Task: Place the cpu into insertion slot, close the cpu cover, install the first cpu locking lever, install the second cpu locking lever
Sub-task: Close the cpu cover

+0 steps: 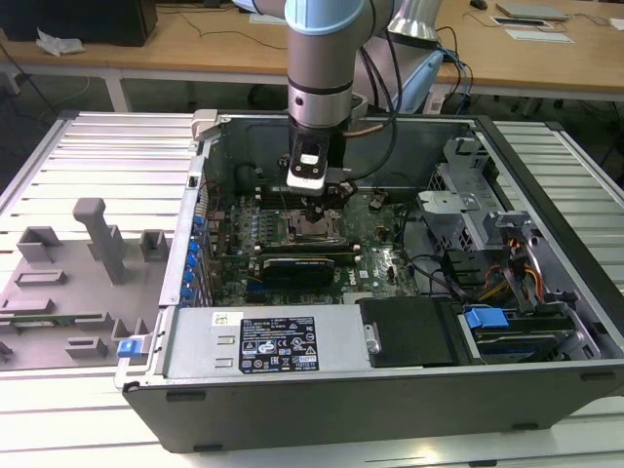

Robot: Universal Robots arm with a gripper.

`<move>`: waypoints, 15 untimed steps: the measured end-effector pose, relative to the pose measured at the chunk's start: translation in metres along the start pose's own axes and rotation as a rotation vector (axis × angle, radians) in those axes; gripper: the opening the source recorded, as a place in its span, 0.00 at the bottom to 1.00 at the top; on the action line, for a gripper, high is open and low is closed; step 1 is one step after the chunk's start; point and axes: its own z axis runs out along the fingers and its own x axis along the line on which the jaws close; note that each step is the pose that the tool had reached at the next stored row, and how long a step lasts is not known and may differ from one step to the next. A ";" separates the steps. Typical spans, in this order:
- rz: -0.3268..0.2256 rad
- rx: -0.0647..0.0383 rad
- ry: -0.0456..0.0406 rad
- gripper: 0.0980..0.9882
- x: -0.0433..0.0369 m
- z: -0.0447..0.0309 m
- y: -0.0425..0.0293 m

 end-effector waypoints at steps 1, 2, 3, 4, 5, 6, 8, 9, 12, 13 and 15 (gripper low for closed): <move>-0.018 0.000 0.0002 0.01 0.0000 0.0001 0.0000; -0.036 0.000 0.0003 0.01 0.0000 0.0001 0.0000; -0.060 0.000 0.0006 0.01 0.0000 0.0002 0.0000; -0.080 -0.001 0.0009 0.01 0.0000 0.0003 0.0000; -0.110 -0.001 0.0014 0.01 0.0000 0.0004 0.0000; -0.127 -0.002 0.0017 0.01 0.0000 0.0005 0.0000; -0.171 -0.002 0.0025 0.01 0.0000 0.0006 0.0000; -0.190 -0.003 0.0029 0.01 0.0000 0.0006 0.0000; -0.245 -0.004 0.0040 0.01 0.0000 0.0007 0.0000; -0.263 -0.004 0.0044 0.01 0.0000 0.0008 0.0000; -0.312 -0.005 0.0055 0.01 0.0000 0.0009 0.0000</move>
